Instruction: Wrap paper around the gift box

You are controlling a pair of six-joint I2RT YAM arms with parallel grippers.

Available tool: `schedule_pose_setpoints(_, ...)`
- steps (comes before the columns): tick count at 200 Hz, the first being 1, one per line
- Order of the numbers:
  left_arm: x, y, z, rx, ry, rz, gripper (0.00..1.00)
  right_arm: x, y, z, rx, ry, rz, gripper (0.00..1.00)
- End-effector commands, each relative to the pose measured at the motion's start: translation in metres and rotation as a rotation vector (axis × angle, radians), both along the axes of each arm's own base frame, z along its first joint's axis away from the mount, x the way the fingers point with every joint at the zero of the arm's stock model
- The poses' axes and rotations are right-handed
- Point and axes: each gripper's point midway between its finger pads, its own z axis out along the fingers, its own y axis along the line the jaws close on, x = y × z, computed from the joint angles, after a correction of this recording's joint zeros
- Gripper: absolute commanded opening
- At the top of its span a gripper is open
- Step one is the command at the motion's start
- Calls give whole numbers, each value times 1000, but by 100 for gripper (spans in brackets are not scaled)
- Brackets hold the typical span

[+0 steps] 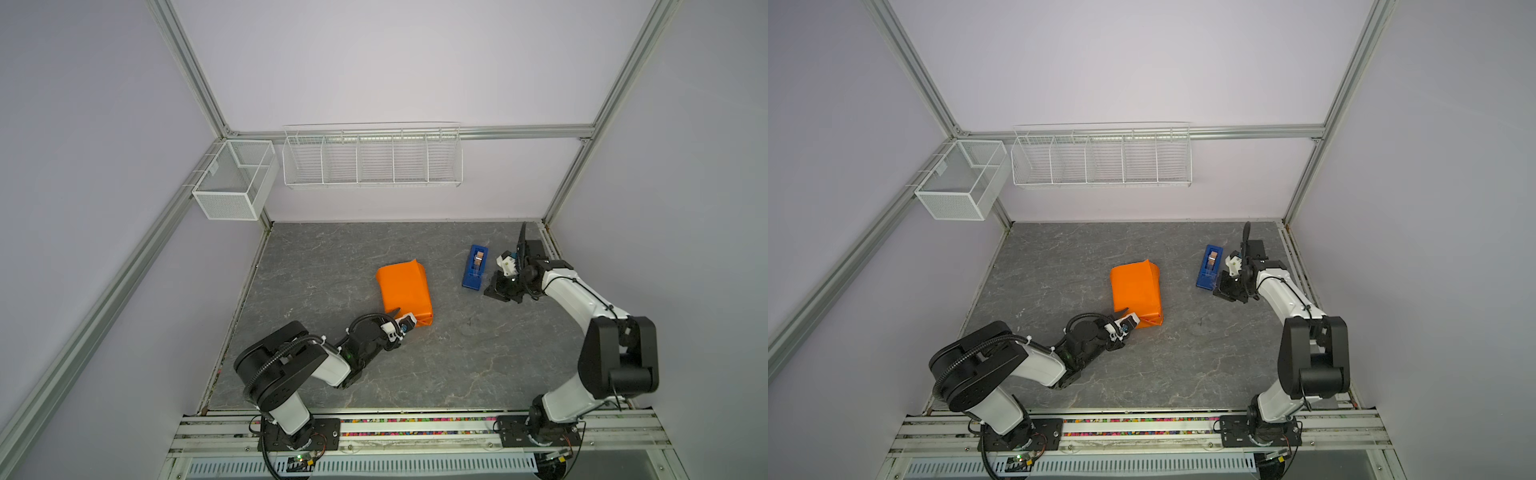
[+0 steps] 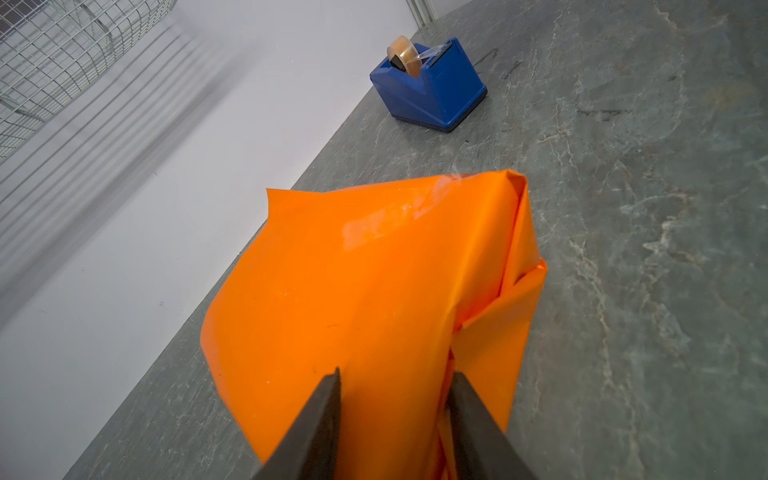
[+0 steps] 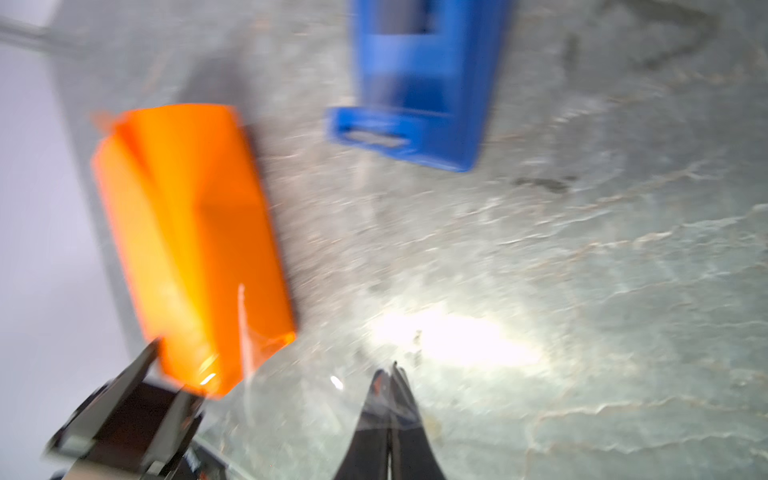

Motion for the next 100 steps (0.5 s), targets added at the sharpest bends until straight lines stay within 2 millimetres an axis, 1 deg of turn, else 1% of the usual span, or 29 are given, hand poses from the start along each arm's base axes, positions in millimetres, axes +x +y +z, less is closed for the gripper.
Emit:
schedule_pose_setpoints(1, 3, 0, -5, 8, 29, 10, 43, -26, 26, 29, 100, -16, 119, 7)
schedule_pose_setpoints(26, 3, 1, -4, 4, 30, 13, 42, -46, 49, 49, 172, -54, 197, 7)
schedule_pose_setpoints(46, 3, 1, -3, 1, 32, 14, 42, -64, 74, 53, 248, -46, 278, 6)
schedule_pose_setpoints(49, 4, 1, -3, 1, 32, 16, 42, -65, 75, 52, 254, -42, 281, 6)
schedule_pose_setpoints(52, 4, 1, -3, 1, 32, 15, 42, -72, 85, 51, 261, -33, 312, 7)
schedule_pose_setpoints(60, 4, 1, -3, -2, 34, 17, 42, -81, 96, 47, 272, -17, 349, 7)
schedule_pose_setpoints(100, 5, 2, -2, -6, 36, 19, 42, -116, 134, 13, 272, 141, 421, 7)
